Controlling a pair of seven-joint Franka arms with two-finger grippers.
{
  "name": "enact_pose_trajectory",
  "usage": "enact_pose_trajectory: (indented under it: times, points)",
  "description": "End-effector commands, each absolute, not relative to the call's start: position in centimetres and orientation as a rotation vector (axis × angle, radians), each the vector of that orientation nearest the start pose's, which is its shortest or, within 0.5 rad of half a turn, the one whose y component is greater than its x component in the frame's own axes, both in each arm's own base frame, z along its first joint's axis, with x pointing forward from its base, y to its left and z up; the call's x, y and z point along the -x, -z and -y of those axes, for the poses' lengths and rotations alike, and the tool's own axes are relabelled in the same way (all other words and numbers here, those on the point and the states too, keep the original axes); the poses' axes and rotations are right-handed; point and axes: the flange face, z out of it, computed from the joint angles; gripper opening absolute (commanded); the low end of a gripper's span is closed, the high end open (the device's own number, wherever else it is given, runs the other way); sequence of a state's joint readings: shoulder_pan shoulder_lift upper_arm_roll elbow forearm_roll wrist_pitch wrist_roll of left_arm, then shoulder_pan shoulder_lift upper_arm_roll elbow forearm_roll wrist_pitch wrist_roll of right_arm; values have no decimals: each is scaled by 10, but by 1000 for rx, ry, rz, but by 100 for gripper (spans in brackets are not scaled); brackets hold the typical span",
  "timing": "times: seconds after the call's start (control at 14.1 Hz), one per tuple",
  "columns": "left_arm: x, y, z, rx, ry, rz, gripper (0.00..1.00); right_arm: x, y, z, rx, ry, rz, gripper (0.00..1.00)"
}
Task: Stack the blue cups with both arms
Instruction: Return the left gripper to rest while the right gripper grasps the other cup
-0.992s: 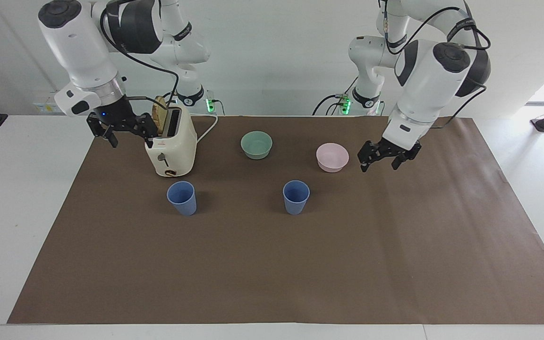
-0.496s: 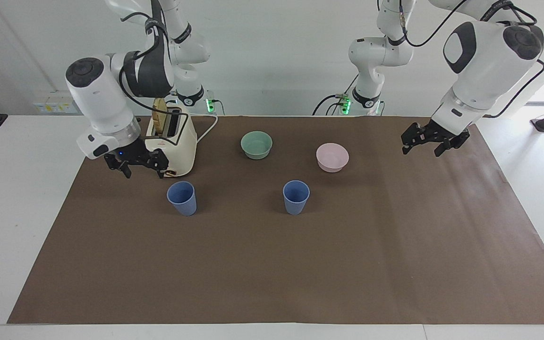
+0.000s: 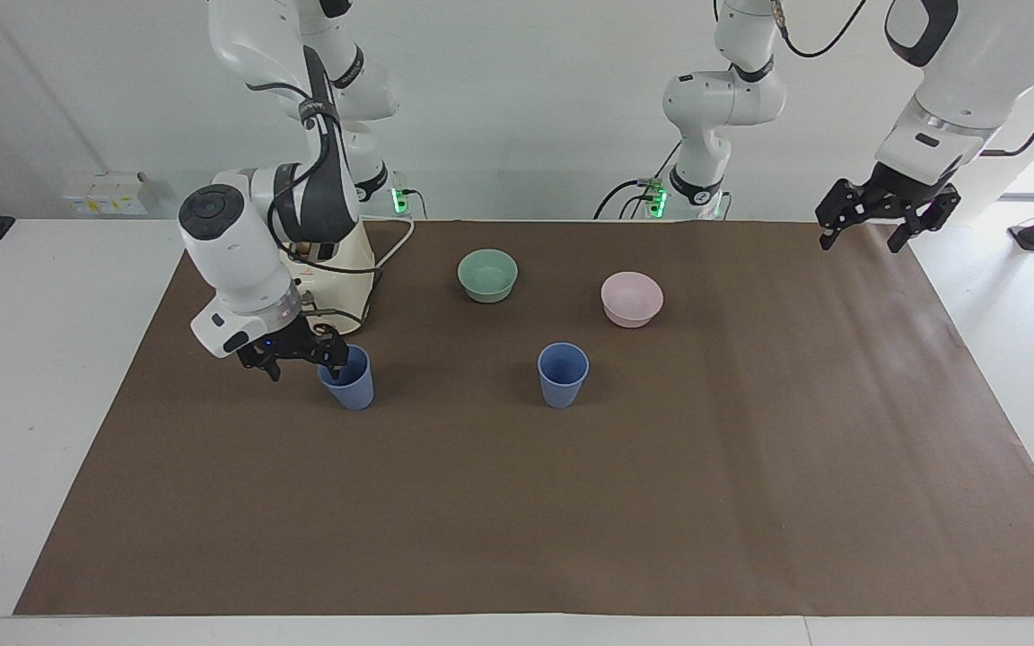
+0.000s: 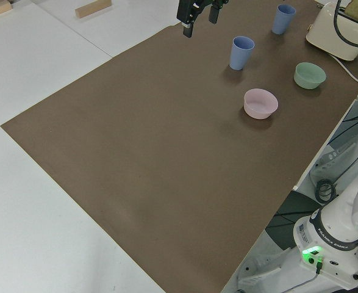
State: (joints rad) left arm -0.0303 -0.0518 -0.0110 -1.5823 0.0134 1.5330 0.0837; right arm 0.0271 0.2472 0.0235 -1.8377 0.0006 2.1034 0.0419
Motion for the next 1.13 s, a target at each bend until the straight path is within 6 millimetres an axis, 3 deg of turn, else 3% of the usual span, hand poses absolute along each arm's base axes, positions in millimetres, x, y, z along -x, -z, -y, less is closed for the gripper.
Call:
enact_pose_trajectory:
  times: [0.0,0.21,0.57,0.64,0.71,0.78,1.06]
  points:
    - [-532,-656,21,3109,-35,-216,100,-615,-382,-34,3115,3,-13,100]
    - [-522,-648,19,3113,-61,-198,100,-610,-375,-34,3116,-26,-1,100]
    - [-527,-651,33,3131,-7,-212,100,-608,-374,-34,3117,-33,11,100]
    - [-528,-652,32,3163,0,-161,100,-608,-371,-34,3117,-37,64,70]
    - [-527,-656,31,3176,11,-119,100,-608,-370,-34,3114,-36,104,24]
    - [-526,-661,29,3176,29,-121,100,-609,-371,-34,3115,-34,105,2]
    - [-527,-664,28,3179,39,-117,100,-611,-372,-35,3115,-29,105,0]
